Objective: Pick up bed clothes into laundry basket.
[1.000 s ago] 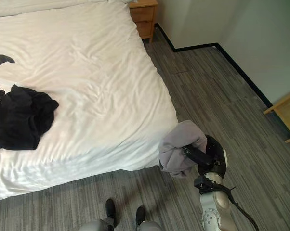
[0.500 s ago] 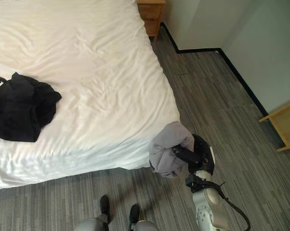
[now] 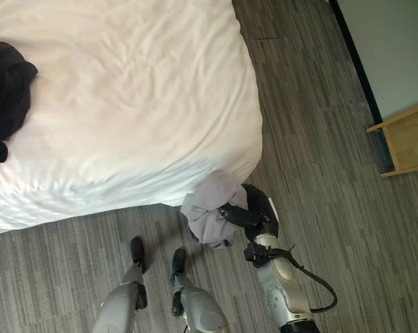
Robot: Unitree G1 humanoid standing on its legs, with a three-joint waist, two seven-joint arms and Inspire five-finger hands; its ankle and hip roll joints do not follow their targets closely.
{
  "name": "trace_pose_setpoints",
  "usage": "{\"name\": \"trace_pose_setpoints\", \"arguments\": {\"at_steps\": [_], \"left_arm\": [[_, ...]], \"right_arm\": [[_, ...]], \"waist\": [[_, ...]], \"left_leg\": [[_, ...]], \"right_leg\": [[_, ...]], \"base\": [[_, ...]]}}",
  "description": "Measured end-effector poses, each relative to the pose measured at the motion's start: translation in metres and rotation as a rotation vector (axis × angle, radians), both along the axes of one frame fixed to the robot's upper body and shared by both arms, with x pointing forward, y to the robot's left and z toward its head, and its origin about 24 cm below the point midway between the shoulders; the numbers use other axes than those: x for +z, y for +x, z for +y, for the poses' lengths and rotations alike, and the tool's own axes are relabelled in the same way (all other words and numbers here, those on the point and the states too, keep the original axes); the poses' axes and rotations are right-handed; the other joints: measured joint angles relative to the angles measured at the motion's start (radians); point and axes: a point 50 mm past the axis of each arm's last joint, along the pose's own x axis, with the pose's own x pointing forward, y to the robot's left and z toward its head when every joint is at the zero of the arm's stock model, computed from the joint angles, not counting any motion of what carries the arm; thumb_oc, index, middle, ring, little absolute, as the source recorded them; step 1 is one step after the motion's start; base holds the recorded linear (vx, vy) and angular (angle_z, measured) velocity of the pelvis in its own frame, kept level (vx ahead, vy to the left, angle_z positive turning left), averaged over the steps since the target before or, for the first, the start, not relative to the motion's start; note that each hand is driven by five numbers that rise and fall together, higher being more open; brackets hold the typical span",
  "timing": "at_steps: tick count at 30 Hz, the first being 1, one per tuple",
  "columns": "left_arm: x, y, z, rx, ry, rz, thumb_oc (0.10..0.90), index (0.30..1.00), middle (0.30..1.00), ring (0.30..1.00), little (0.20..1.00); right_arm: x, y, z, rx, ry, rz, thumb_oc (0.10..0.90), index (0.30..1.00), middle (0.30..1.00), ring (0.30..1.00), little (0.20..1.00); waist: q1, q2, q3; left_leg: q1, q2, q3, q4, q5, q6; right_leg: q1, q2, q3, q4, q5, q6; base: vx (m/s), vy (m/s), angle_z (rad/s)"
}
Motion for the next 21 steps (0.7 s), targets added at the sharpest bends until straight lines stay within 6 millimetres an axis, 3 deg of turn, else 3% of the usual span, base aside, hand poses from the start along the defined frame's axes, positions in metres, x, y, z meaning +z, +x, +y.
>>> {"name": "trace_pose_setpoints", "arguments": {"at_steps": [4,8,11,15,18,21], "left_arm": [[0.019,-0.004,-0.007,-0.082,-0.063,-0.108,0.4,0.3,0.3,0.3,0.3],[0.044,-0.011,-0.048,-0.39,-0.266,-0.367,0.4,0.3,0.3,0.3,0.3],[0.058,-0.018,-0.063,-0.488,-0.278,-0.44,0.4,0.3,0.3,0.3,0.3],[0.064,-0.037,-0.07,-0.609,-0.423,-0.614,0.4,0.3,0.3,0.3,0.3],[0.049,-0.057,-0.068,-0.684,-0.537,-0.671,0.4,0.3,0.3,0.3,0.3],[0.04,-0.066,-0.077,-0.753,-0.6,-0.67,0.4,0.3,0.3,0.3,0.3]], "right_arm": [[0.004,-0.001,-0.014,-0.058,-0.001,-0.015,0.4,0.3,0.3,0.3,0.3],[0.013,0.006,-0.02,-0.086,-0.001,-0.049,0.4,0.3,0.3,0.3,0.3],[0.027,0.013,-0.027,-0.089,-0.051,-0.094,0.4,0.3,0.3,0.3,0.3],[0.076,0.014,-0.087,-0.277,-0.154,-0.221,0.4,0.3,0.3,0.3,0.3],[0.104,-0.001,-0.12,-0.424,-0.204,-0.297,0.4,0.3,0.3,0.3,0.3],[0.124,-0.005,-0.13,-0.44,-0.277,-0.337,0.4,0.3,0.3,0.3,0.3]], "waist": [[0.006,-0.017,0.005],[0.018,-0.014,0.004],[0.025,-0.005,0.002],[0.043,0.082,-0.024],[0.048,0.124,-0.052],[0.05,0.128,-0.071]], "left_leg": [[0.034,-0.001,-0.004,0.0,0.0,0.0],[0.083,-0.009,-0.004,0.0,-0.006,0.001],[0.12,-0.014,-0.008,0.0,-0.018,-0.008],[0.161,-0.035,-0.019,0.0,-0.034,0.006],[0.201,-0.042,-0.031,-0.001,-0.045,0.016],[0.23,-0.044,-0.04,0.0,-0.047,0.014]], "right_leg": [[0.037,-0.001,0.0,0.0,0.0,0.0],[0.086,-0.009,-0.002,0.0,-0.002,0.0],[0.125,-0.014,-0.003,-0.001,-0.006,0.0],[0.17,-0.031,-0.003,0.0,-0.016,0.002],[0.215,-0.037,-0.004,0.0,-0.026,0.016],[0.246,-0.037,-0.005,0.0,-0.037,0.013]], "base": [[0.04,0.004,0.02],[0.08,0.018,0.03],[0.06,0.012,0.08],[0.07,0.02,0.09],[0.01,-0.001,0.12],[0.0,-0.011,0.09]]}}
